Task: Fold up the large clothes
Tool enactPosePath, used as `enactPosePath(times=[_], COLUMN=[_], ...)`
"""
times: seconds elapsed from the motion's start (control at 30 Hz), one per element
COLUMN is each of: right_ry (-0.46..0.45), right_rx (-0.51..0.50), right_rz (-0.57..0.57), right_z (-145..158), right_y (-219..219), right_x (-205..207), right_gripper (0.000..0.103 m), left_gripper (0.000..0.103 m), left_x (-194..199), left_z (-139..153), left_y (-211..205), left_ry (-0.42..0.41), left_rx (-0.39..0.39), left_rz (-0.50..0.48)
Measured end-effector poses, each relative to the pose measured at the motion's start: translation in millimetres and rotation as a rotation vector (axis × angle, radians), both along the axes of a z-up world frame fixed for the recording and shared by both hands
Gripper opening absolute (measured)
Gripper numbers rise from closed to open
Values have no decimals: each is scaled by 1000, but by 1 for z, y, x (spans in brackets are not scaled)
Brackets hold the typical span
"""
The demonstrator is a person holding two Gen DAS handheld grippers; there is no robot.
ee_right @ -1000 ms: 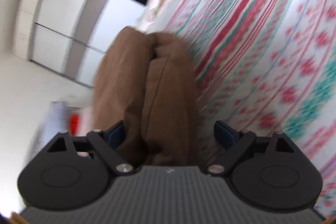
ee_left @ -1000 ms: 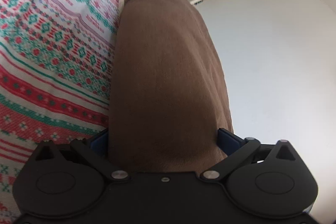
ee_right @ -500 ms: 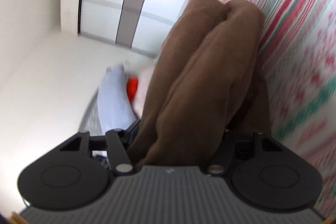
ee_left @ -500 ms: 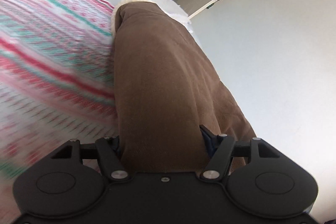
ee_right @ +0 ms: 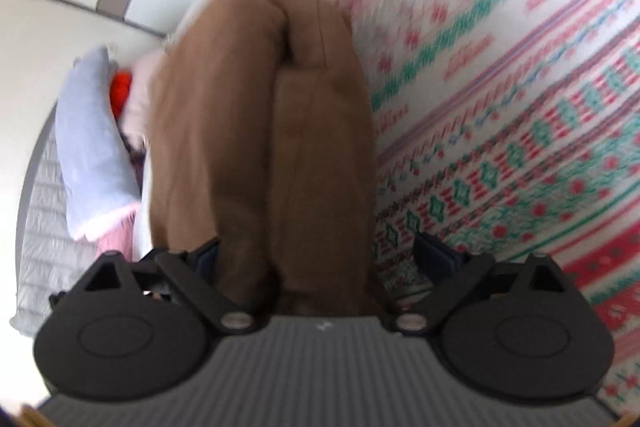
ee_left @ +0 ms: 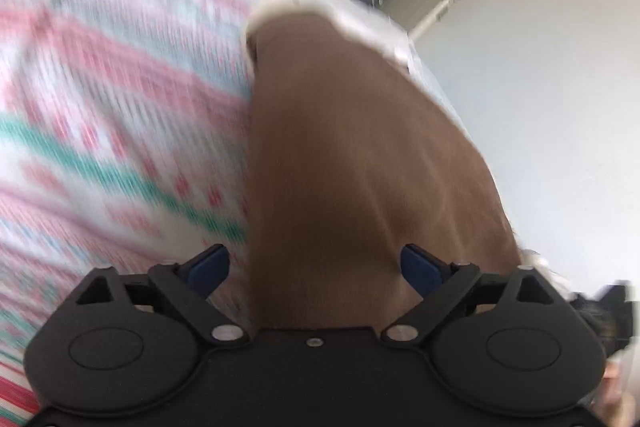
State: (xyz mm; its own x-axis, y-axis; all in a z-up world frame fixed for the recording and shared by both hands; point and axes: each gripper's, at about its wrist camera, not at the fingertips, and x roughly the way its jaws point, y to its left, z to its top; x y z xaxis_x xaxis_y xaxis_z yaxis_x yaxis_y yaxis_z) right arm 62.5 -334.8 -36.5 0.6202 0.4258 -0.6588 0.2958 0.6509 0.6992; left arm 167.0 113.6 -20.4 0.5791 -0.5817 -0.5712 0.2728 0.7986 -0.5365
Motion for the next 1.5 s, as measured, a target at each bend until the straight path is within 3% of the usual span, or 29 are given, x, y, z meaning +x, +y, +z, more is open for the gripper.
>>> enactPosePath(times=[0.07,0.17,0.23,0.3,0.37,0.47,0.5,0.53,0.63,0.67,0.73,0.8,0.87,0.9,0.97,1.0,1.03,1.17,1.23,1.3,1.37,1.4,1.47,1.5], right_ry=[-73,-180,-253,-289,-290,-199,-189,-201,-312,-384,-523,-563,-459,-373,-245,-235,-231,-317,-391,-467,-504,-494,-413,-368], right_rx=[-60,-81,-62,-15,28,-9,-13,-8,-49,-50,-56,-93,-69,-63,-62,-57,-57,-319,-415,-515,-632,-694,-789,-781], right_rz=[-38,-114,-138,-133,-172,-268,-282,-282,-261,-240,-191,-178,-223,-254,-320,-349,-378,-433,-420,-365,-275,-248,-243,-257], right_z=[26,58,78,82,67,35,24,18,21,30,54,65,45,26,-14,-22,-20,34,51,70,71,65,38,22], right_y=[2,-2,0,2,-3,0,1,3,15,21,23,19,1,-10,-25,-29,-32,-11,13,46,74,84,89,82], right_x=[-9,-18,10,26,57,93,101,102,103,92,85,85,99,107,111,109,106,92,94,95,109,118,141,149], right_gripper=[96,96,96,96,91,74,63,47,21,20,18,18,19,23,39,54,58,61,61,59,54,46,39,32], left_gripper=[96,96,96,96,96,96,96,96,96,96,96,96,96,96,96,96,96,94,75,57,51,50,51,51], left_x=[-1,1,3,11,13,21,23,25,31,32,38,50,61,70,81,83,81,77,80,95,111,120,136,144], left_z=[12,25,31,35,37,38,36,36,39,41,44,42,33,26,16,17,21,37,41,41,35,30,16,9], left_y=[1,0,-2,-11,-18,-29,-33,-36,-46,-49,-56,-64,-79,-86,-94,-95,-95,-93,-104,-117,-130,-138,-150,-153], left_ry=[-84,-138,-178,-223,-252,-281,-292,-307,-385,-420,-466,-478,-436,-375,-305,-306,-323,-466,-556,-574,-559,-549,-540,-526], left_rx=[31,53,58,71,82,85,88,93,117,118,102,85,117,129,143,159,163,183,277,348,393,441,509,516], left_rz=[40,53,43,42,44,39,37,36,33,34,29,3,-31,-53,-74,-74,-77,-89,-63,-68,-123,-139,-170,-174])
